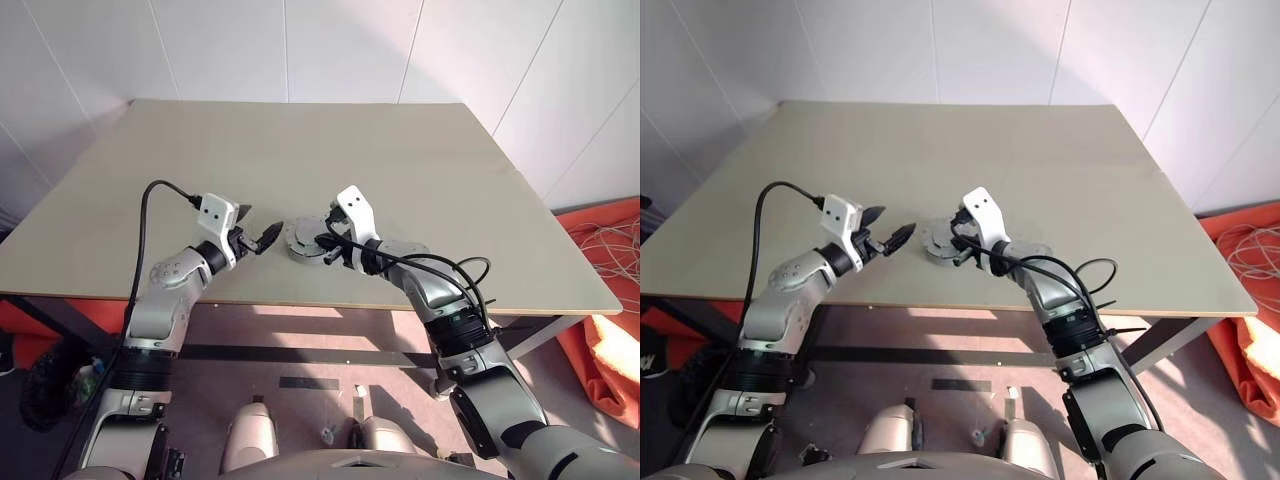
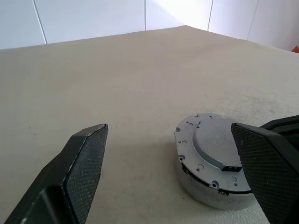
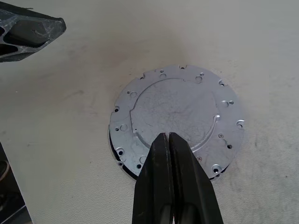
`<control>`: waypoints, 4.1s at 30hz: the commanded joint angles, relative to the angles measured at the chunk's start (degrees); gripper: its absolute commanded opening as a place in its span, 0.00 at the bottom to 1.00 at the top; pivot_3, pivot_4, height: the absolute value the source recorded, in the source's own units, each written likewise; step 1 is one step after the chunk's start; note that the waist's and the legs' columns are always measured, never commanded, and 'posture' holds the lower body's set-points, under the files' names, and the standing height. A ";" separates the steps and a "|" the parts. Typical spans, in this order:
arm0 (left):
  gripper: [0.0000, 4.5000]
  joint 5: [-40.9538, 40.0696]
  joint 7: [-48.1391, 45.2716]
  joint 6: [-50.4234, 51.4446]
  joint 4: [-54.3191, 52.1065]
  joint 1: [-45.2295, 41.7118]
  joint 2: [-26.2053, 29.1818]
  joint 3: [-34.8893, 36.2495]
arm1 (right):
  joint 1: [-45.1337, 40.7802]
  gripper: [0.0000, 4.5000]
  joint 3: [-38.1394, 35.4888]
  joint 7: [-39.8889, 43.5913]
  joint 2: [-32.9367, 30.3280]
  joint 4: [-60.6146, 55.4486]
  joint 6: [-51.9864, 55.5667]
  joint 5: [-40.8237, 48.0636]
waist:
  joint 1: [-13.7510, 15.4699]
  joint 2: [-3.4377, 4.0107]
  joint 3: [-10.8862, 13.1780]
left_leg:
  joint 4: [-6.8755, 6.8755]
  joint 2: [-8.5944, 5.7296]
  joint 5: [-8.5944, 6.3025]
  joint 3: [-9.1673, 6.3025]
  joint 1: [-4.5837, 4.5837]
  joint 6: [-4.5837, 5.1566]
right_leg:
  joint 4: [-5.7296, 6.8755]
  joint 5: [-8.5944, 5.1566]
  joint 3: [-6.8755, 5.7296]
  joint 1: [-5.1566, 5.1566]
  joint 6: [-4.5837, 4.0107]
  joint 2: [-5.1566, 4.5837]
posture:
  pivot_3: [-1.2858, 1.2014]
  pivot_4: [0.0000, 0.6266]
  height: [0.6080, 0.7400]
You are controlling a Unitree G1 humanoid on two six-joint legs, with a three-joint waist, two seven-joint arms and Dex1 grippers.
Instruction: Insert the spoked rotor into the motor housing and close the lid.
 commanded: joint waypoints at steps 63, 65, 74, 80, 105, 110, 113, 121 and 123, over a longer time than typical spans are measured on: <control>1.00 5.95 1.96 -1.12 4.16 -0.92 4.27 1.79 | -4.05 0.69 -2.97 0.46 3.42 14.32 -20.10 -1.74 | -0.02 -0.01 0.00 | -0.08 0.00 -0.01 0.00 -0.10 0.02 | -0.04 0.01 -0.01 -0.10 -0.04 0.00 | 0.52 0.00 1.00; 1.00 5.99 2.04 -1.15 4.17 -0.90 4.29 1.84 | -4.00 0.69 -2.84 0.57 3.36 14.27 -20.08 -1.88 | -0.02 -0.01 0.00 | -0.08 0.00 -0.01 0.00 -0.10 0.01 | -0.04 0.01 -0.01 -0.10 -0.04 0.00 | 0.52 0.00 1.00; 1.00 6.03 2.26 -0.97 3.78 -0.73 4.36 1.94 | -3.34 0.69 -3.28 2.30 2.59 12.39 -18.42 -1.18 | 0.00 -0.01 0.00 | -0.08 0.00 -0.01 0.00 -0.10 0.02 | -0.05 0.01 -0.01 -0.10 -0.04 0.00 | 0.52 0.00 1.00; 1.00 6.01 2.19 -0.89 3.89 -0.90 4.34 1.90 | -2.05 0.69 -2.88 5.44 1.09 7.14 -15.00 0.14 | 0.03 -0.01 0.00 | -0.10 0.00 -0.02 0.00 -0.14 0.03 | -0.10 0.01 -0.01 -0.11 -0.04 0.00 | 0.52 0.00 1.00; 1.00 5.74 2.22 -0.35 2.99 -0.63 4.22 2.34 | -2.00 0.69 1.32 4.76 1.80 19.14 -24.12 -7.97 | -0.15 -0.09 -0.05 | -0.15 0.02 -0.03 -0.02 0.24 0.04 | -0.03 -0.18 0.01 0.09 0.28 0.00 | 0.52 0.00 1.00; 1.00 5.70 2.06 -0.44 3.19 -0.82 4.19 2.28 | -2.39 0.69 0.89 4.01 2.09 19.86 -23.96 -8.30 | -0.17 -0.11 -0.07 | -0.17 0.02 -0.03 -0.02 0.26 0.05 | -0.03 -0.17 0.02 0.09 0.28 0.00 | 0.52 0.00 1.00; 1.00 5.70 2.11 -0.44 3.27 -0.89 4.11 2.27 | -2.92 0.69 0.74 3.54 2.22 20.82 -23.74 -8.44 | -0.18 -0.11 -0.07 | -0.19 0.02 -0.03 -0.02 0.28 0.04 | -0.02 -0.17 0.02 0.10 0.27 0.00 | 0.52 0.00 1.00; 1.00 5.65 2.42 -0.37 2.81 -0.39 3.95 2.41 | -4.20 0.69 1.26 3.58 2.71 22.93 -24.34 -9.22 | -0.23 -0.11 -0.07 | -0.24 0.01 -0.04 -0.07 0.65 0.05 | -0.04 -0.15 0.02 0.39 0.24 -0.01 | 0.52 0.00 1.00; 1.00 5.66 2.46 -0.35 2.76 -0.33 3.92 2.43 | -4.38 0.69 1.49 3.84 2.83 23.32 -24.49 -9.43 | -0.24 -0.12 -0.07 | -0.26 0.01 -0.04 -0.09 0.74 0.05 | -0.05 -0.15 0.02 0.43 0.24 -0.02 | 0.52 0.00 1.00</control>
